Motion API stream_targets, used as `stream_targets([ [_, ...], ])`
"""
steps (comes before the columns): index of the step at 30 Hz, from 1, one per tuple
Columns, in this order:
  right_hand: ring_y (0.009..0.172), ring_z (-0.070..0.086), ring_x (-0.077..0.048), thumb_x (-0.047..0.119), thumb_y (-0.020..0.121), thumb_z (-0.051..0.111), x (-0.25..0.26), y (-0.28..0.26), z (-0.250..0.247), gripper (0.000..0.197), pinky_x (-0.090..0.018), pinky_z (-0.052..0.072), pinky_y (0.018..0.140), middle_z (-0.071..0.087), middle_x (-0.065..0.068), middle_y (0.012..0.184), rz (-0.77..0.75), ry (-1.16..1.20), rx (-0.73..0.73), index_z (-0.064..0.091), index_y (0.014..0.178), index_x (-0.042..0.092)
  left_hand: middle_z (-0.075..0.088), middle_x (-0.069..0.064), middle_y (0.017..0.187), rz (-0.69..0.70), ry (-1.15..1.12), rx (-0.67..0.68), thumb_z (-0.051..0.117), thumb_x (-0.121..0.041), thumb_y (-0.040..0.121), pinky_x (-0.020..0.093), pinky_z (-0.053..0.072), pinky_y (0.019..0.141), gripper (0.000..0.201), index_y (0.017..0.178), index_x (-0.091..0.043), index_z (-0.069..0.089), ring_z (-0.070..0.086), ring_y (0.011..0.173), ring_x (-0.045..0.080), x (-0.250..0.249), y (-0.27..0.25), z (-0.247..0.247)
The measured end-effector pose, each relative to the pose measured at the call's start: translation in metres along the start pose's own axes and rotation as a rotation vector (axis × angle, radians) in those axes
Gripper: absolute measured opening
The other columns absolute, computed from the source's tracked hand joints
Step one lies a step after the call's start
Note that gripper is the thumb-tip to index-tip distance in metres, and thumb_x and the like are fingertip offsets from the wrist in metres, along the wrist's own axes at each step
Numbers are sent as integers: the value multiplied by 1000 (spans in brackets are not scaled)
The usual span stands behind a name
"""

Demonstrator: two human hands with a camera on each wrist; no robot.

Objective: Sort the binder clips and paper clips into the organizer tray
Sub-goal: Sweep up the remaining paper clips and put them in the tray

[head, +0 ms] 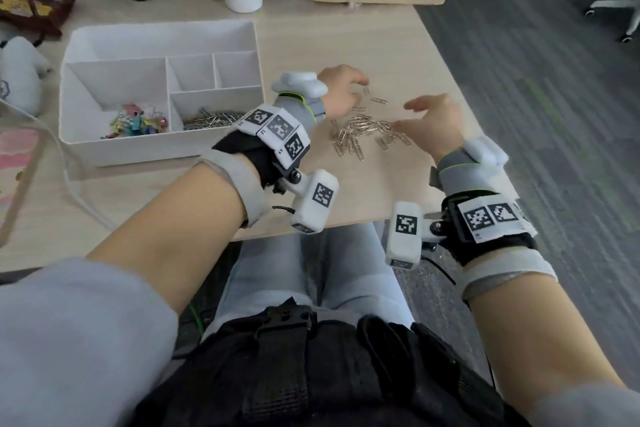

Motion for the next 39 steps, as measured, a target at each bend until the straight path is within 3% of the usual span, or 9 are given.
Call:
stream_targets([
  [4,116,52,-26,25,74,75,-9,-3,-3,48,-28,40,96,60,-14,120,-57,-120,46,65,119,9,45,24,133,10,55,115,29,-20,92,31,25,100,43,123,1,51,40,124,33,-12,8,19],
  [8,86,60,-23,16,79,68,-18,-1,5,27,-18,40,67,66,-11,94,-110,-65,2,71,105,9,51,21,120,43,120,174,26,-28,87,42,38,91,48,112,2,55,44,115,37,-13,14,38],
  [11,67,50,-13,12,79,67,-16,0,13,19,-17,36,62,59,-1,75,-142,34,-13,73,96,8,52,20,125,47,113,132,34,-24,96,39,39,96,36,121,-6,54,48,117,35,-10,3,34],
  [17,70,56,-13,9,77,68,-9,0,22,18,-17,42,62,62,-1,76,-178,128,23,74,94,9,61,8,127,84,19,96,41,-13,90,28,38,100,35,120,-15,59,53,120,25,-6,-15,29],
  [21,79,61,-17,6,82,61,-4,4,17,23,-9,45,70,68,-7,89,-205,172,-54,72,103,6,57,9,131,62,-26,18,57,-17,86,26,37,98,41,127,-17,53,52,120,24,1,-21,16],
  [27,120,56,-23,6,90,50,13,8,27,31,-23,37,102,61,-9,128,-278,33,75,66,116,4,39,12,139,-9,216,195,84,-48,52,40,30,110,107,141,-19,31,32,130,33,19,-22,18],
  [34,124,54,-18,-6,83,48,5,-16,33,34,-25,35,109,65,-12,120,-387,145,187,70,108,1,49,14,124,-16,55,93,86,-33,54,34,42,97,83,128,-14,52,52,112,29,15,-20,22],
  [36,108,64,-9,-1,85,50,3,-19,30,32,-27,45,99,71,-11,109,-364,198,173,71,109,4,53,14,119,0,41,95,86,-30,56,29,42,88,73,121,-13,58,56,106,28,11,-21,23],
  [39,66,57,16,10,85,61,-2,-18,19,26,-10,43,69,69,1,81,-275,263,59,71,109,8,53,14,121,23,58,92,87,-29,55,26,40,85,74,122,-15,58,55,108,28,6,-24,19],
])
Point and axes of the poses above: each hand's wrist, its own y-axis towards the middle knuckle, its own z-axis out of the palm, x = y × z, the point moved 4 cm from there along y, towards the middle knuckle
